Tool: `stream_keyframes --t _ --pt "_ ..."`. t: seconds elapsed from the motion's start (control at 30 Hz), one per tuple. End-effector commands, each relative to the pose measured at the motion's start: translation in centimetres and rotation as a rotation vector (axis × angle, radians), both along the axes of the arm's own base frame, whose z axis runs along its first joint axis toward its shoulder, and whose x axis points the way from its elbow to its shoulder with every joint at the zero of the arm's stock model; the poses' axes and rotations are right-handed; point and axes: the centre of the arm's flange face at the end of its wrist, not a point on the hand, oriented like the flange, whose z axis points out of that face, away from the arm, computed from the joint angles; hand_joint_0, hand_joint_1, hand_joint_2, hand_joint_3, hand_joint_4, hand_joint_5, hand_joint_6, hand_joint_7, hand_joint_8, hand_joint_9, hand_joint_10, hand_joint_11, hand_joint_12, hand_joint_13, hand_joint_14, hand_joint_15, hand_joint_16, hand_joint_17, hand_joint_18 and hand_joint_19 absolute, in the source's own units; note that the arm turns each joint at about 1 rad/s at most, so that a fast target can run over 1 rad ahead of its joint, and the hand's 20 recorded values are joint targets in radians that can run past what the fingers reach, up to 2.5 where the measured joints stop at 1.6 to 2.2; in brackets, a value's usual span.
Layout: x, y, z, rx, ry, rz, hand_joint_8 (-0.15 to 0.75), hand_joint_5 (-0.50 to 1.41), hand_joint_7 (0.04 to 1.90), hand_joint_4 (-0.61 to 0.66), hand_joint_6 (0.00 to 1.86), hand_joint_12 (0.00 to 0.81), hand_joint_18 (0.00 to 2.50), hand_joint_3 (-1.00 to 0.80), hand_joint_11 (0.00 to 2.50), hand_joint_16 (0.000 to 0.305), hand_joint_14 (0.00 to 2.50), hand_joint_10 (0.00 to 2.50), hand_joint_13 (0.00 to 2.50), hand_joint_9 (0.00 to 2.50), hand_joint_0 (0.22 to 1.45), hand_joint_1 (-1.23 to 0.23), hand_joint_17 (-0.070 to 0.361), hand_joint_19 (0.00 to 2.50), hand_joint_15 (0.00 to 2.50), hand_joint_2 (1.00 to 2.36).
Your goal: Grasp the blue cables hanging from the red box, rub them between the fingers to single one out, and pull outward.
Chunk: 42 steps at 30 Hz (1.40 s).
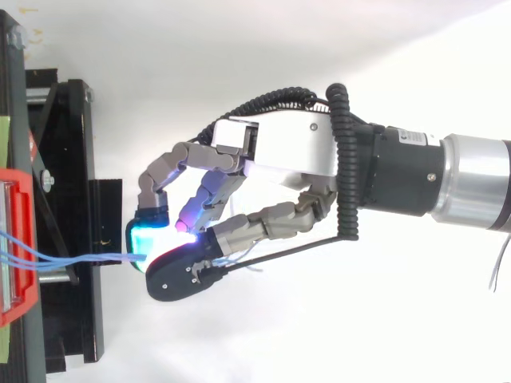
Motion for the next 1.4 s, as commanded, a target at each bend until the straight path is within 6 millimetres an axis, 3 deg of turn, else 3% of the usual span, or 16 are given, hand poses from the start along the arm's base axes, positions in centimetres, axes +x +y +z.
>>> stream_keyframes --t 0.0,0.23,0.4,0.57,0.87,1.2,1.37 --pt "0.07 -0.08 0.2 0.0 -0.001 -0.001 0.292 -0.14 0.98 0.02 0.88 0.395 0.8 -0.21 0.75 0.058 0.02 0.02 0.96 1.07 0.61 -0.73 0.131 0.59 0.58 1.01" --pt "0.25 -0.17 0.54 0.002 -0.009 -0.002 0.262 -0.16 0.96 -0.06 0.9 0.368 0.76 -0.18 0.75 0.054 0.02 0.02 0.92 1.01 0.66 -0.84 0.121 0.58 0.58 1.02" --pt "0.21 -0.29 0.48 0.001 -0.007 -0.004 0.244 -0.17 0.99 -0.2 0.92 0.359 0.76 -0.31 0.74 0.052 0.02 0.02 0.9 0.98 0.75 -0.91 0.116 0.55 0.56 1.01" --pt "0.21 -0.29 0.48 0.001 -0.007 -0.004 0.234 -0.18 1.05 -0.24 0.92 0.352 0.76 -0.4 0.74 0.05 0.02 0.02 0.9 0.98 0.79 -0.92 0.113 0.55 0.55 1.01" --pt "0.25 -0.17 0.5 0.002 -0.01 -0.002 0.233 -0.16 1.01 -0.08 0.91 0.356 0.78 -0.41 0.73 0.05 0.02 0.02 0.94 1.05 0.67 -0.82 0.112 0.58 0.57 1.01" --pt "0.25 -0.07 0.5 0.0 -0.01 -0.002 0.232 -0.12 1.06 -0.03 0.86 0.36 0.78 -0.41 0.71 0.051 0.02 0.02 0.97 1.11 0.6 -0.63 0.116 0.61 0.59 1.01" --pt "0.24 -0.2 0.5 0.0 -0.01 -0.005 0.226 -0.12 1.05 -0.01 0.85 0.36 0.78 -0.4 0.71 0.052 0.02 0.02 0.97 1.13 0.6 -0.62 0.116 0.62 0.59 1.01"
